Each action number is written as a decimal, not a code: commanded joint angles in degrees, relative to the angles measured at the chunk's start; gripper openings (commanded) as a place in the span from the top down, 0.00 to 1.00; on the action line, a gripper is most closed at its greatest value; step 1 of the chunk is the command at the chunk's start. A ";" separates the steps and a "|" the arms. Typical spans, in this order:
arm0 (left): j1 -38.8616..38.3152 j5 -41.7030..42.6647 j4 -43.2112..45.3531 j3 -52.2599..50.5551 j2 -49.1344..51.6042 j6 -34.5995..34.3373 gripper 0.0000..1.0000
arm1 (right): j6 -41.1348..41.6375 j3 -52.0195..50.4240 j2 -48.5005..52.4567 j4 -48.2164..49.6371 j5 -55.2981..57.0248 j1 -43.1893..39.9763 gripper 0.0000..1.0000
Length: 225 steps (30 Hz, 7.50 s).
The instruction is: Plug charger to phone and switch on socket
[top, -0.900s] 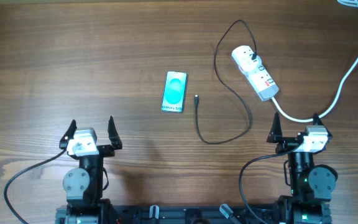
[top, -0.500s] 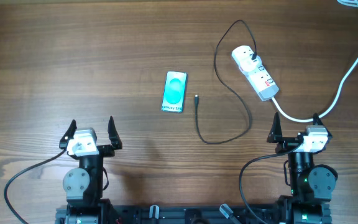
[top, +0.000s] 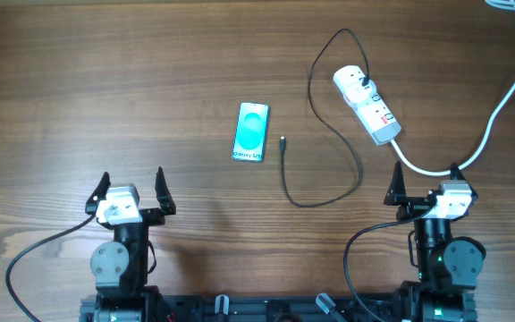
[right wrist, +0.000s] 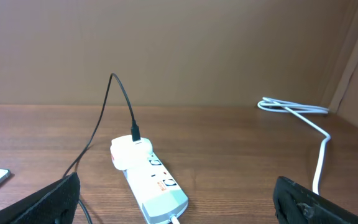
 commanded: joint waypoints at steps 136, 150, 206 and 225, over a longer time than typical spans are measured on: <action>-28.94 3.10 -55.56 98.51 130.75 -21.84 0.00 | 0.81 -0.13 0.24 0.07 0.76 0.20 0.00; -28.94 1.16 -53.13 98.51 131.38 -21.59 0.03 | 0.79 -0.13 0.24 0.07 0.76 0.20 0.00; -28.94 1.92 -57.13 100.89 126.64 -20.76 0.27 | 0.79 -0.13 0.24 0.07 0.76 0.20 0.00; -28.87 2.21 -53.94 97.72 126.88 -20.72 0.10 | 0.81 -0.13 0.24 0.07 0.76 0.20 0.00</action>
